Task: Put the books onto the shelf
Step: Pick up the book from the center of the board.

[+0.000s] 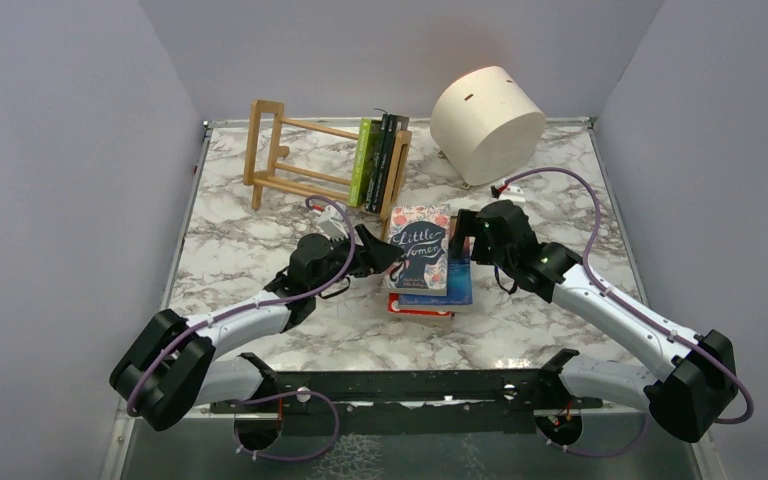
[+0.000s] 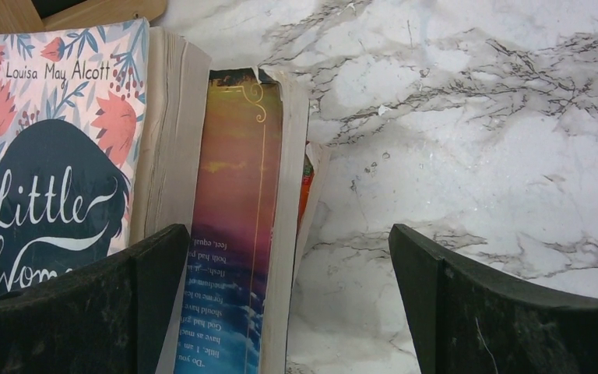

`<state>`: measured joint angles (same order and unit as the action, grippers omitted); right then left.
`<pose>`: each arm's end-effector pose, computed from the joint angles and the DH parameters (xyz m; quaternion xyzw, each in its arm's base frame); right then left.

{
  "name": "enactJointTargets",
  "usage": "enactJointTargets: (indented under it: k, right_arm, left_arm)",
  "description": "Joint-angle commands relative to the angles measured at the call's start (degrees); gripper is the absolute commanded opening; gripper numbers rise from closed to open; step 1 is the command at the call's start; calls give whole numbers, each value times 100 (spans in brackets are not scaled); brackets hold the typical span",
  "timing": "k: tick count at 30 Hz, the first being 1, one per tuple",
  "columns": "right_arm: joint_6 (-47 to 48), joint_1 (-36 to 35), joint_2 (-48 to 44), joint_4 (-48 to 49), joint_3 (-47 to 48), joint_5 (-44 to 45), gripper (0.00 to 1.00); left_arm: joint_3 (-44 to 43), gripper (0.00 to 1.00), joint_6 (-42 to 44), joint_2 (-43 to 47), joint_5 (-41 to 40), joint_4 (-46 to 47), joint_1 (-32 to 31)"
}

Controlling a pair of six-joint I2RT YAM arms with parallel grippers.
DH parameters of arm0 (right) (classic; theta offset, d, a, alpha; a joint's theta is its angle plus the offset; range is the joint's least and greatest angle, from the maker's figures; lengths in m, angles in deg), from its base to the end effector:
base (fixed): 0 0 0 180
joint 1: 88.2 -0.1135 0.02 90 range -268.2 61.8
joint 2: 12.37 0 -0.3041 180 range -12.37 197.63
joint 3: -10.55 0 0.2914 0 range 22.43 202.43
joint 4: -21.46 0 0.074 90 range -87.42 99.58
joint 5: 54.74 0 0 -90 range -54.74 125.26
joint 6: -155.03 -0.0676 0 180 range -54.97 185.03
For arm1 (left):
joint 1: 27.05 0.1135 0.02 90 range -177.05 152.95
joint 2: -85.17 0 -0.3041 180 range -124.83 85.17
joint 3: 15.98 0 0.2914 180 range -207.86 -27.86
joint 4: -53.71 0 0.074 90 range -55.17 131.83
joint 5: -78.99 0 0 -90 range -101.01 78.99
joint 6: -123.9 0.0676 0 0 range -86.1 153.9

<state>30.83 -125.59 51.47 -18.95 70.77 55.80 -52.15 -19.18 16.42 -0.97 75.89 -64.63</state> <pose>0.2333 0.1484 0.2726 0.0444 0.9074 0.0916 0.4077 0.2255 -0.1884 0.2146 -0.0477 0.7659 -0.5007 0.4005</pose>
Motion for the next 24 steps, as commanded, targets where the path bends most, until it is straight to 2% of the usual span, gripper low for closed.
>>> enactJointTargets:
  k: [1,12,24]
  right_arm:
    - [118,4,-33,253,-60,-231,100]
    - [269,8,-23,424,-137,-317,100]
    - [441,5,-43,725,-250,-563,100]
  left_arm:
    - [-5,63,-141,-209,12,639,-39]
    - [-281,63,-262,-924,304,1348,-65]
    - [-230,62,-307,-710,387,1585,-91]
